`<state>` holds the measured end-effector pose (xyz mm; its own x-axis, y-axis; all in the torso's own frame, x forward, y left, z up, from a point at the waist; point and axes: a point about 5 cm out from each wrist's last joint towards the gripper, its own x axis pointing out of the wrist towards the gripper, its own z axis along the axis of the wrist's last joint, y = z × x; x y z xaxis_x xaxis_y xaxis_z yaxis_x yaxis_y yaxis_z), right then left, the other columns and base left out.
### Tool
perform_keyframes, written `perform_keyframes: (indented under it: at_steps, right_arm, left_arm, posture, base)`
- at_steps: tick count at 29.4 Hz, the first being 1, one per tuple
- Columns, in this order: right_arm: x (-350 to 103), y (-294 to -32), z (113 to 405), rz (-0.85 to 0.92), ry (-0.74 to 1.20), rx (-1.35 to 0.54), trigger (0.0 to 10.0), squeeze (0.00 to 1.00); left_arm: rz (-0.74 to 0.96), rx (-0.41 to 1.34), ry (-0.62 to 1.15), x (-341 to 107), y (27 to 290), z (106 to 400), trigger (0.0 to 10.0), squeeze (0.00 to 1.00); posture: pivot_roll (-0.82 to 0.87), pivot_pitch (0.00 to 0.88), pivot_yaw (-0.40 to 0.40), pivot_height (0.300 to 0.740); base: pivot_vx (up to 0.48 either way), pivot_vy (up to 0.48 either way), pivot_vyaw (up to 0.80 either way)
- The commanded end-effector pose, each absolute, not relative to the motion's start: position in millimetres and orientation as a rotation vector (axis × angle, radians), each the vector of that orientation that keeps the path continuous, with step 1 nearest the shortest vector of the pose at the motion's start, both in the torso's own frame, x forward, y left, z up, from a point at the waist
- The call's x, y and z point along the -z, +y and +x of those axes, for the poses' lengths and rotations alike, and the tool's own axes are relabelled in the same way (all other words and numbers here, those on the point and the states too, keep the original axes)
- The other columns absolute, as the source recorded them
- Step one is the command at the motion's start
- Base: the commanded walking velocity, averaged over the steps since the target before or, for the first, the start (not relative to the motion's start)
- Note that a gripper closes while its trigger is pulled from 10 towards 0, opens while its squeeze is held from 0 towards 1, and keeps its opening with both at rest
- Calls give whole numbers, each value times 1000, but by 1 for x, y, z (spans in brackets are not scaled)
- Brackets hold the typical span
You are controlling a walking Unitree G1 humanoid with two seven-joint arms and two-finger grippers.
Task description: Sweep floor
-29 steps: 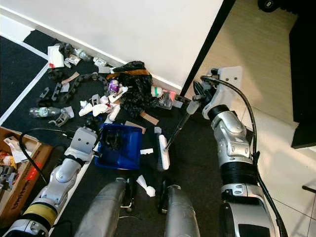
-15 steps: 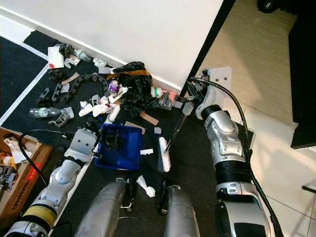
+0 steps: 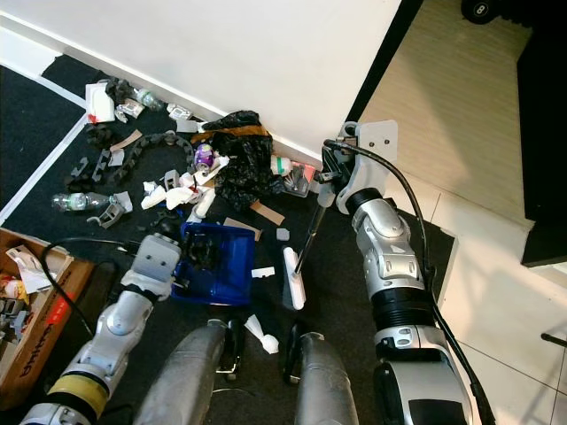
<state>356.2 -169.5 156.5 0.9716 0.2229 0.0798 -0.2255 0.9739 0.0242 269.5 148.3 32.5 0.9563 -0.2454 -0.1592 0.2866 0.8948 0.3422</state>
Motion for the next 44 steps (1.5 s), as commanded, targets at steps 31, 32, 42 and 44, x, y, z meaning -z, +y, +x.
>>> perform_keyframes:
  at_steps: [31, 32, 42, 44]
  right_arm:
    - [-158, -143, 359, 461, -131, -226, 10000, 0]
    - [-158, -143, 359, 461, -131, -226, 10000, 0]
    - [-171, -146, 357, 464, -221, -235, 10000, 0]
    - [-173, -147, 357, 462, -227, -237, 10000, 0]
  left_arm:
    - [167, 362, 263, -7, 110, 246, 10000, 0]
    - [167, 362, 263, -7, 110, 246, 10000, 0]
    - [170, 365, 265, -6, 110, 245, 10000, 0]
    - [170, 366, 266, -6, 110, 244, 10000, 0]
  posture:
    - [123, 347, -34, 740]
    - [123, 347, -34, 740]
    - [122, 357, -31, 740]
    - [122, 357, -31, 740]
  base:
    - [0, 0, 0]
    - [0, 0, 0]
    - [0, 0, 0]
    - [0, 0, 0]
